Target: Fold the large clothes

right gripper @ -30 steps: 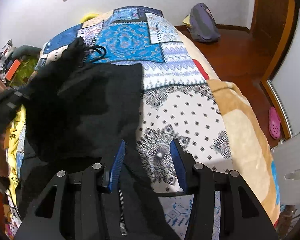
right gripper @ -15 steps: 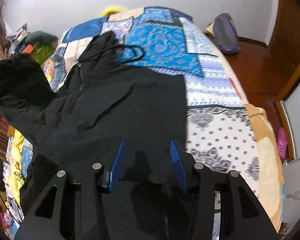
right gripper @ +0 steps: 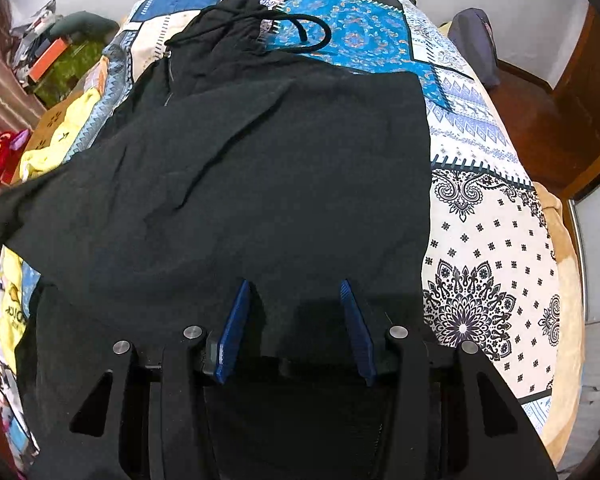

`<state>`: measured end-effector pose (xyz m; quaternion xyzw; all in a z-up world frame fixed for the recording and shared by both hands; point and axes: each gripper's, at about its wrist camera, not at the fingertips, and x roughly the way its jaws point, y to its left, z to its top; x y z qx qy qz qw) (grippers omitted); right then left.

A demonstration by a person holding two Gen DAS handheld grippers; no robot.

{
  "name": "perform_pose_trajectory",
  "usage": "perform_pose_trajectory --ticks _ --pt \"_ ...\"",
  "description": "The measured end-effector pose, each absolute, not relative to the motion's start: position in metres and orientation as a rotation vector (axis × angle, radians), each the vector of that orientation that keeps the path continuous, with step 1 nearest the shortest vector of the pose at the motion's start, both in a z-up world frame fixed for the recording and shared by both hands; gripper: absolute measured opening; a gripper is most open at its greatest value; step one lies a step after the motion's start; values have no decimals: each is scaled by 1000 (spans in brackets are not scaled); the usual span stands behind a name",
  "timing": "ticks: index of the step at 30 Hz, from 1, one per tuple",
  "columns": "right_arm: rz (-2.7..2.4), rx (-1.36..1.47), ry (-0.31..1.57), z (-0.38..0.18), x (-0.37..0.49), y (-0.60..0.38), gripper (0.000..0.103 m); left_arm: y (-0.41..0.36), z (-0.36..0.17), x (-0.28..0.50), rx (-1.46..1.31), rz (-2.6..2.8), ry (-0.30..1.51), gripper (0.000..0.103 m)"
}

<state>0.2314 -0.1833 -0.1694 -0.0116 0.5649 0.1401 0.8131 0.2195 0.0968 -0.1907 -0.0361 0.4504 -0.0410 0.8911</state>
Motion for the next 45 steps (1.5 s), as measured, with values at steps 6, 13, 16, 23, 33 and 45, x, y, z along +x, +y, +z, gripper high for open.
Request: perform_pose_trajectory --ticks 6,13,16,23,33,45 --pt "289 -63 1204 -169 228 -177 44 113 -233 208 -168 -81 1059 23" --pt "307 -56 1193 -157 229 -175 44 125 -228 198 -98 -16 1077 53" --pt "310 -48 1148 -142 232 -175 44 132 -215 200 -38 12 1058 54" --pt "322 -35 1032 -101 255 -170 44 143 -168 227 37 39 964 62" --pt "333 -18 953 -74 326 -146 44 107 -116 318 74 -63 830 72" --pt "312 -91 986 -101 430 -107 44 86 -171 440 62 16 894 73"
